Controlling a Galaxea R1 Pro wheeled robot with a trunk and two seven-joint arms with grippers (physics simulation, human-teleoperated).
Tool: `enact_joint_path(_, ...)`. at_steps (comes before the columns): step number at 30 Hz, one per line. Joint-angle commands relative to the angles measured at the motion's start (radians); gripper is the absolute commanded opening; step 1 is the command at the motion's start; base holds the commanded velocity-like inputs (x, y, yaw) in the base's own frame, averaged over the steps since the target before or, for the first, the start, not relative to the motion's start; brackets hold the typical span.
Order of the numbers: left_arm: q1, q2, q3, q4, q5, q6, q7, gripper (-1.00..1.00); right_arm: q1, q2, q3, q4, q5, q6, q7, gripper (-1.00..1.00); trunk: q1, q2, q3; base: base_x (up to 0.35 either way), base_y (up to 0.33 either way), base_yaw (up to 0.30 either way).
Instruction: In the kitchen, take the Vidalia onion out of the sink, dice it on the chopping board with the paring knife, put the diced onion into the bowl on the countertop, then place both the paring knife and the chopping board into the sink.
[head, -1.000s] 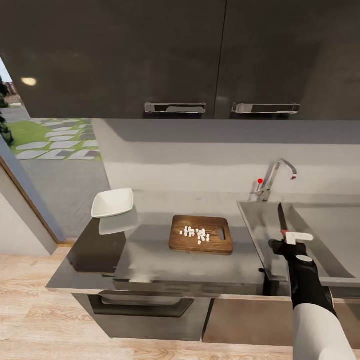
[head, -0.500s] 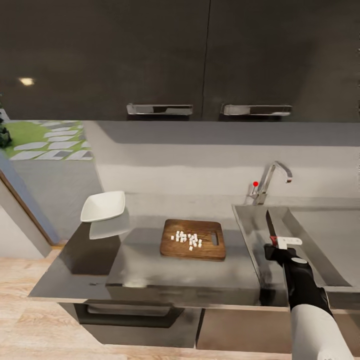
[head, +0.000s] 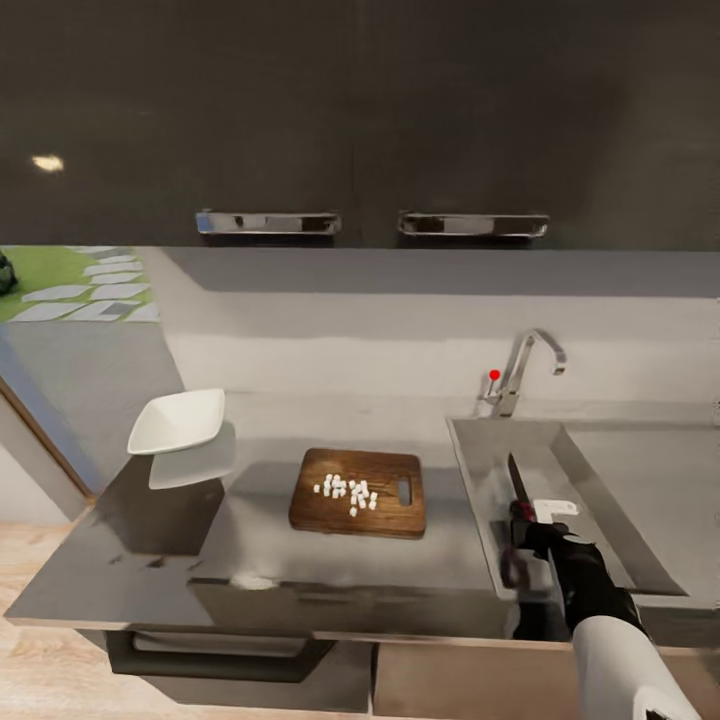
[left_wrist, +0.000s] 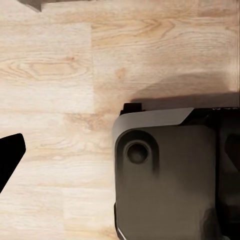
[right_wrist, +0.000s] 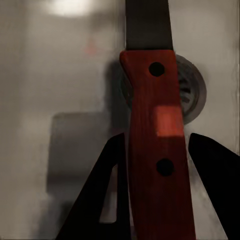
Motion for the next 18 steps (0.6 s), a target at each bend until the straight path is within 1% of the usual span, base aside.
enact_joint_path(1,-0.002,0.0,-0.008,0.005,0.002,-0.007,0.004,1.0,-0.001,0.0,-0.004,0.002,0.01,0.003,0.009,-1.0,0.001,-0.002,-0.002,0.145,-0.267,0.0)
enact_joint_path(3,-0.002,0.0,-0.009,0.005,0.002,-0.008,0.004,1.0,-0.001,0.001,-0.003,0.006,0.009,0.003,0.009,-1.0,0.001,-0.002,-0.002,0.125,-0.194,0.0)
enact_joint_path(7,-0.002,0.0,-0.008,0.007,0.002,-0.008,0.004,1.0,-0.001,0.005,-0.002,0.017,0.009,0.003,0.009,-1.0,0.001,-0.002,-0.002,0.031,-0.046,0.0)
enact_joint_path(11,-0.002,-0.001,-0.009,0.007,0.001,-0.008,0.004,1.0,-0.001,0.008,0.026,0.024,0.008,0.003,0.009,-1.0,0.001,-0.002,-0.002,0.003,-0.004,0.0)
enact_joint_path(14,-0.002,-0.001,-0.009,0.007,0.001,-0.008,0.004,1.0,-0.001,0.008,0.03,0.035,0.008,0.003,0.009,-1.0,0.001,-0.002,-0.002,0.0,0.0,0.0)
enact_joint_path(15,-0.002,-0.001,-0.009,0.007,0.001,-0.008,0.004,1.0,-0.001,0.007,0.03,0.037,0.009,0.003,0.009,1.0,0.001,-0.002,-0.002,0.0,0.0,0.0)
enact_joint_path(18,-0.002,-0.001,-0.009,0.007,0.001,-0.009,0.004,1.0,-0.001,0.004,0.03,0.039,0.01,0.003,0.011,1.0,0.001,-0.002,-0.002,0.0,0.0,0.0)
